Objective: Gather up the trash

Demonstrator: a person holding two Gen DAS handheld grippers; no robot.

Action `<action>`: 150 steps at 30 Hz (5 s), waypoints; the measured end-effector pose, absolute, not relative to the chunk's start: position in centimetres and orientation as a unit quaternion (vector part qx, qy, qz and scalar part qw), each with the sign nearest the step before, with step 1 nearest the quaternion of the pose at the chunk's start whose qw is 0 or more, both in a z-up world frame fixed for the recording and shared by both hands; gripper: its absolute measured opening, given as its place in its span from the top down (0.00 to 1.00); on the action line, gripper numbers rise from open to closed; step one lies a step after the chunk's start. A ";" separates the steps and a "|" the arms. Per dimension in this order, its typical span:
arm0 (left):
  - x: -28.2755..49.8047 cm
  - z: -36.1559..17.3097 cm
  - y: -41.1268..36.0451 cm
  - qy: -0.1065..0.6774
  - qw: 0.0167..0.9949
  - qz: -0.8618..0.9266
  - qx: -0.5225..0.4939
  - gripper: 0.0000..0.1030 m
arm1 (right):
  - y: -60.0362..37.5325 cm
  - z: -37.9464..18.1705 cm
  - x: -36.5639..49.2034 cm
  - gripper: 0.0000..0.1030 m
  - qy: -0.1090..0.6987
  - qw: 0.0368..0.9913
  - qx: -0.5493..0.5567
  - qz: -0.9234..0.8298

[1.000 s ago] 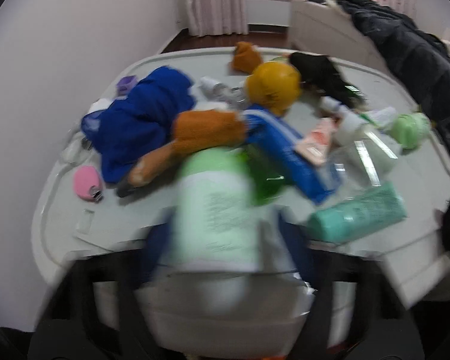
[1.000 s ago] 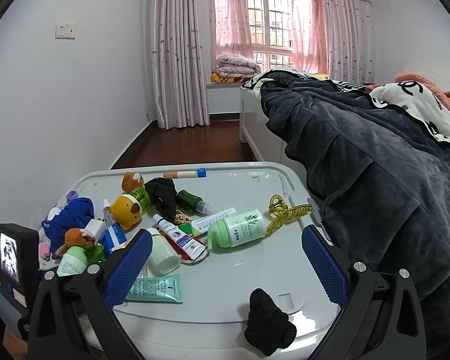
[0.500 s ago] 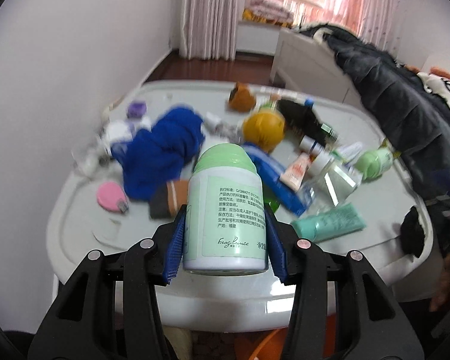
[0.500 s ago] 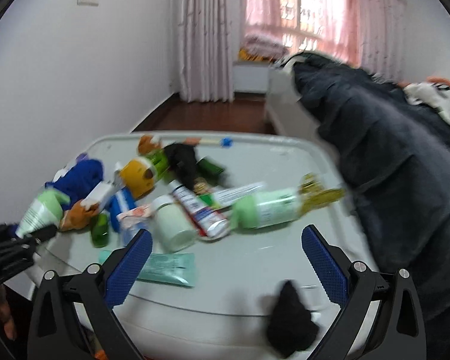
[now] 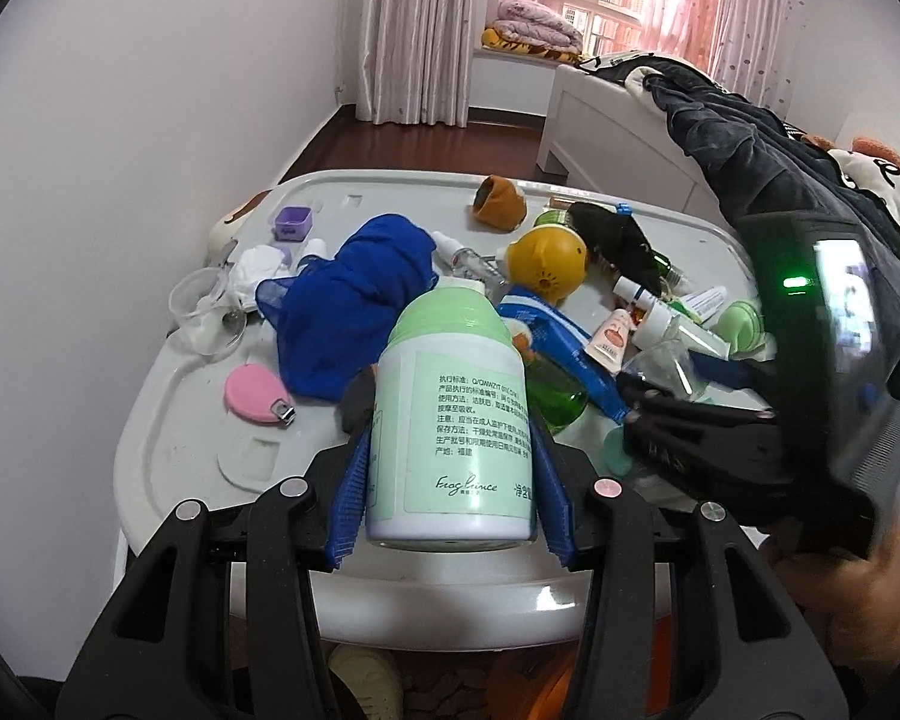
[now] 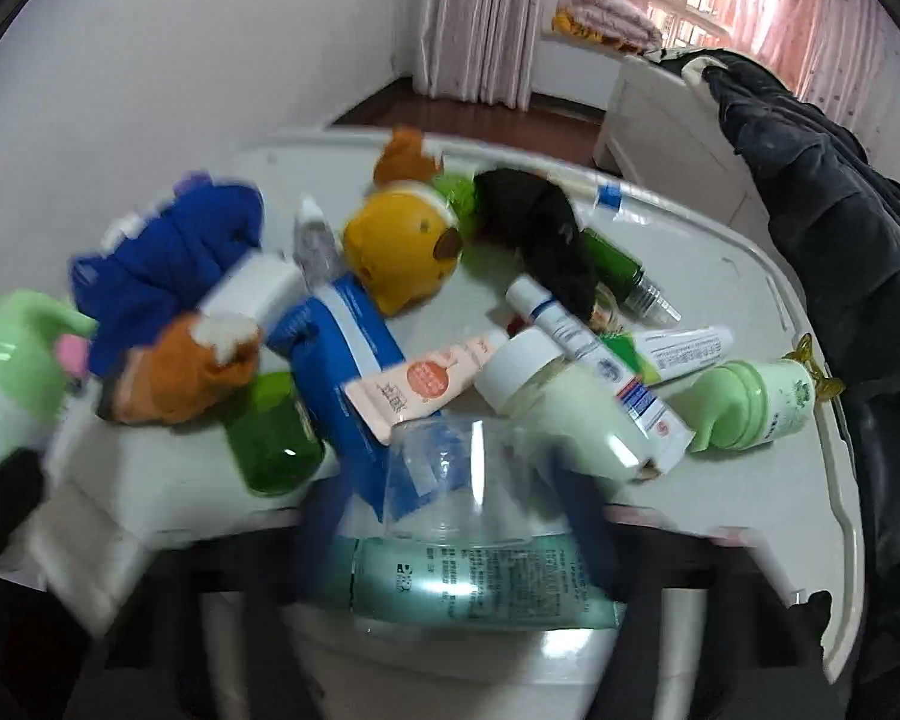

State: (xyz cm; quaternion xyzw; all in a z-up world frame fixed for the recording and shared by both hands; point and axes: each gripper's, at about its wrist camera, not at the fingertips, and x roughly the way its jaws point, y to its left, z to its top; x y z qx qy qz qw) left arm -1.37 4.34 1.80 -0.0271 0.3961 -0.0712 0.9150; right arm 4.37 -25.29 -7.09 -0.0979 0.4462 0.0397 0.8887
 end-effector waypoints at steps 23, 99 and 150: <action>-16.2 -2.3 -4.4 0.552 0.787 -0.265 0.072 0.48 | -21.8 -18.2 -16.1 0.42 0.608 0.788 -0.010 0.096; -14.7 -4.1 -3.9 0.570 0.781 -0.244 0.073 0.32 | -15.3 -7.5 -19.4 0.13 0.605 0.774 -0.124 0.141; -1.7 -2.0 -9.3 0.461 0.825 -0.301 0.124 0.65 | -29.3 1.0 -7.2 0.05 0.438 0.897 0.033 -0.042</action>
